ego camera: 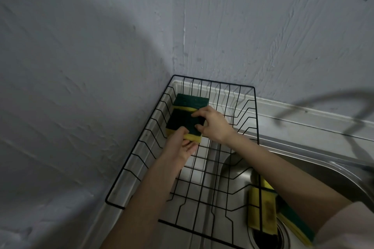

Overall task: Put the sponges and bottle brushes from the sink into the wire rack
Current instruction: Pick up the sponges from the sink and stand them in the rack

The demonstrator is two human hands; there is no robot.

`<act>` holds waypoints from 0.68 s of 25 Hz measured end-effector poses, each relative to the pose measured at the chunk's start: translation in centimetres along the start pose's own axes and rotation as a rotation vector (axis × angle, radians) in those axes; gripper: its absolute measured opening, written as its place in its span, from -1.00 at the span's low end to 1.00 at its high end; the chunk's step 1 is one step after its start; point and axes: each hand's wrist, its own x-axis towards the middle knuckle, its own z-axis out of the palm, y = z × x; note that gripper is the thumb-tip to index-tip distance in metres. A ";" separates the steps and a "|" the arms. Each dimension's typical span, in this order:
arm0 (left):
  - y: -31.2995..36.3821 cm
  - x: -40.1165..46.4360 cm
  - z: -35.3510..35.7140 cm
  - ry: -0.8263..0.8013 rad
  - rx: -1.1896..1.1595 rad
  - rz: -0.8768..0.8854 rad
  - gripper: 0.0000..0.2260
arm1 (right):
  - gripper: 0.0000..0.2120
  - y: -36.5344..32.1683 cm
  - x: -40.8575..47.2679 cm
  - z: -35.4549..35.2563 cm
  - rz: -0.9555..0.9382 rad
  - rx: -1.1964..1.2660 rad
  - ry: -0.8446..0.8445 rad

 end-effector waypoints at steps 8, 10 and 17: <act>-0.5 0.3 -0.3 -0.008 -0.009 0.033 -0.87 | -0.68 0.2 -0.3 0.8 -0.083 -0.066 0.075; -0.6 0.2 -0.3 0.010 -0.007 0.043 -0.92 | -0.69 0.3 -0.2 0.8 -0.107 -0.084 0.053; -0.5 -0.1 -0.4 0.010 0.019 0.066 -0.91 | -0.70 0.4 -0.2 0.8 -0.114 -0.079 0.051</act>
